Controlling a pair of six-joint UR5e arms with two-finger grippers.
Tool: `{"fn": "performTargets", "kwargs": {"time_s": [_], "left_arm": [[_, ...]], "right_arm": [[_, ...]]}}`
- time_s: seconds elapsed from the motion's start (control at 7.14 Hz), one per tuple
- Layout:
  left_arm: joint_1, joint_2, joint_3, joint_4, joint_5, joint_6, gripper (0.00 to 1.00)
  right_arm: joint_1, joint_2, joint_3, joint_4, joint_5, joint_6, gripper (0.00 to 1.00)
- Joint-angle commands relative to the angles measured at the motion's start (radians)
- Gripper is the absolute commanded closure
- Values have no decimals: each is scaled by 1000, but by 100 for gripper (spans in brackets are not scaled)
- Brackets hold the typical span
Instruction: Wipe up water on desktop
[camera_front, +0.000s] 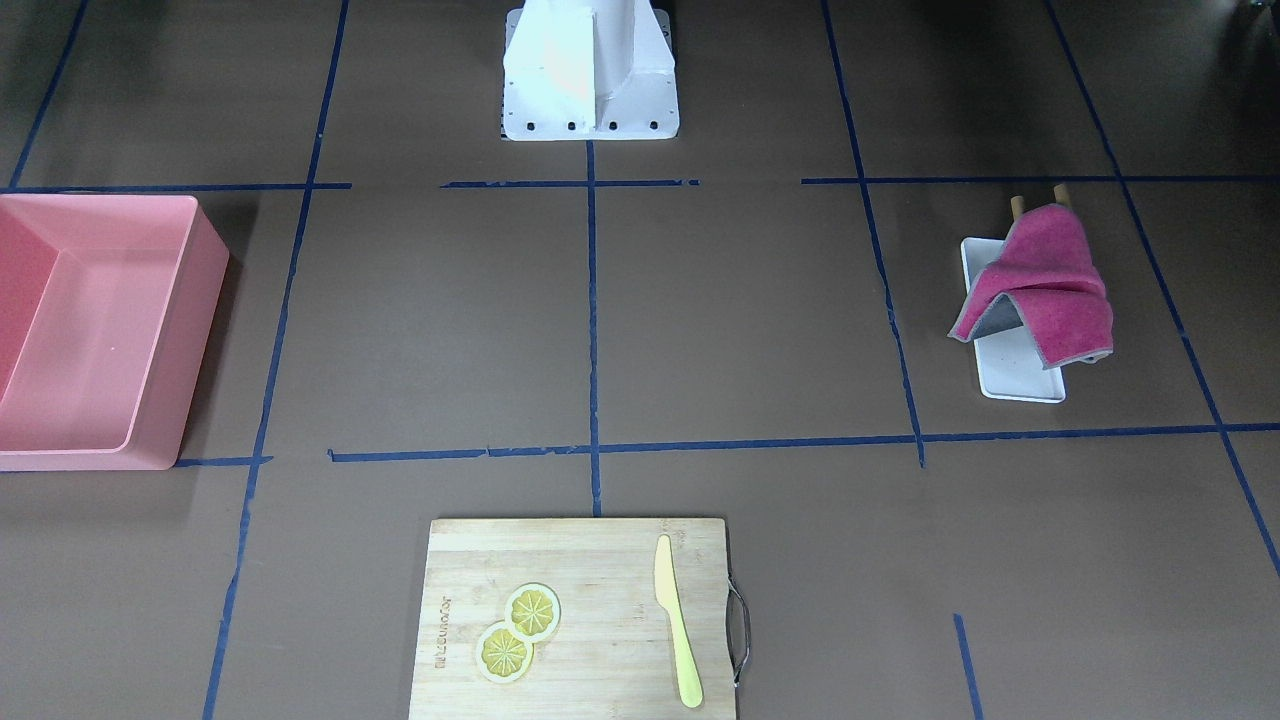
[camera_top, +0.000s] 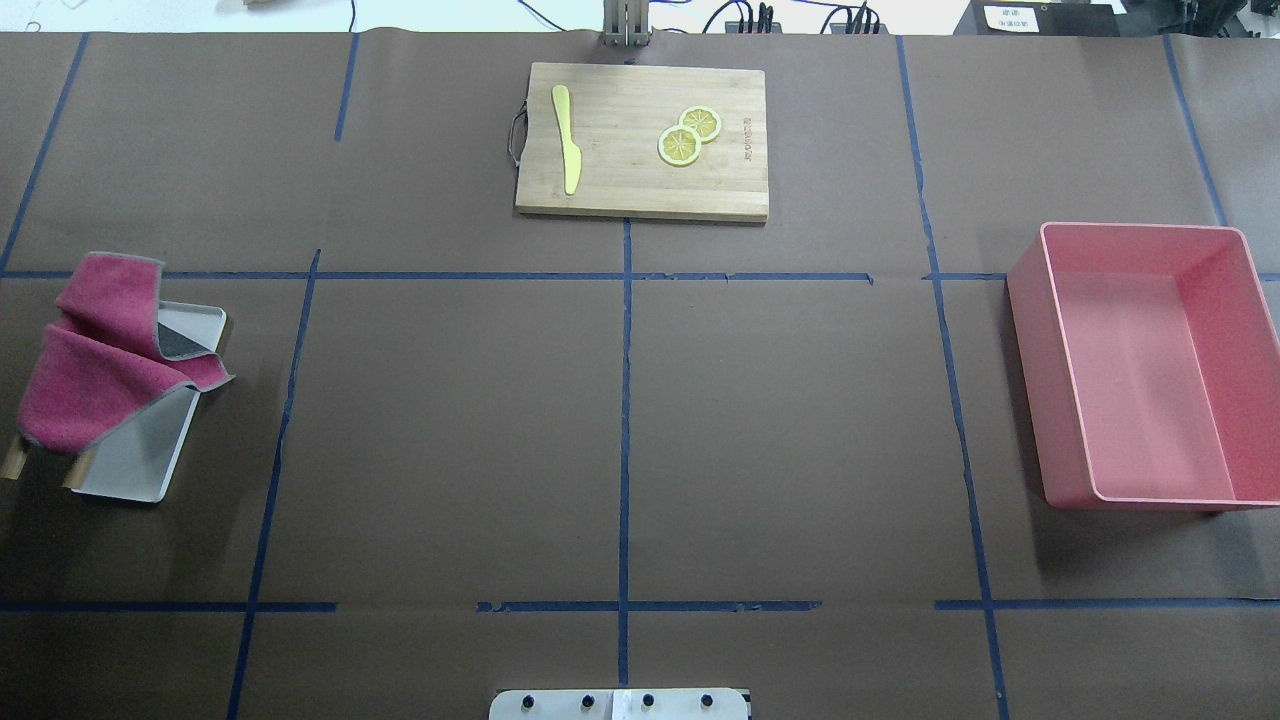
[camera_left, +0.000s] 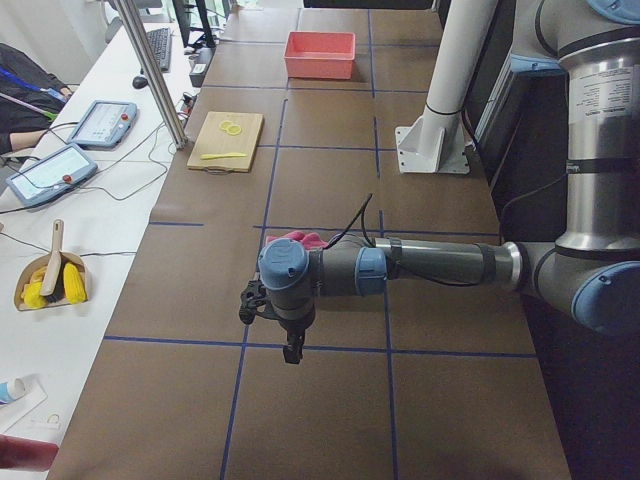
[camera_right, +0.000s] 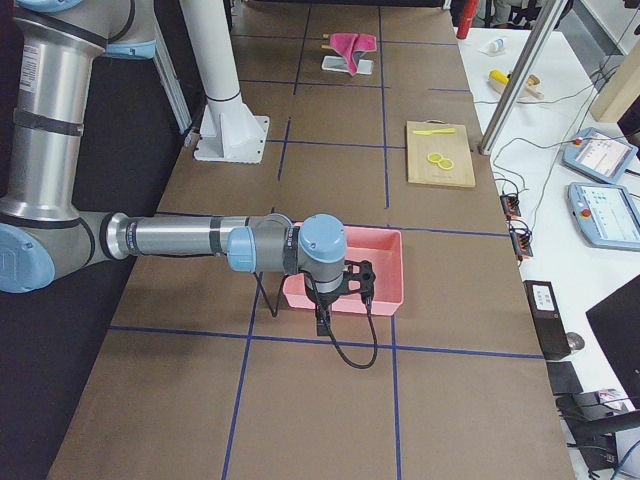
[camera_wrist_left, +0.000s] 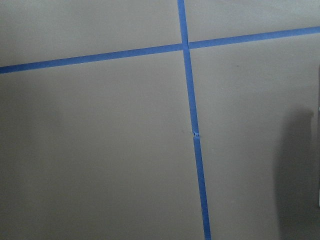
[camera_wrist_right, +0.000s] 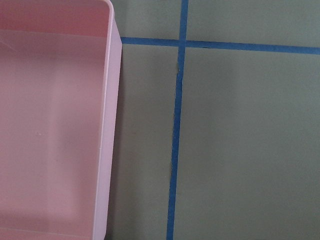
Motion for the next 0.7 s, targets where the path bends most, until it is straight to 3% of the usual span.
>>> {"fn": "performTargets", "kwargs": {"time_s": [0.0, 0.56], "left_arm": [[2, 1, -11, 1, 9, 5, 0], [6, -69, -2, -47, 15, -1, 0]], "right_arm": [[0, 0, 1, 0, 2, 1, 0], [-2, 0, 10, -2, 2, 1, 0]]}}
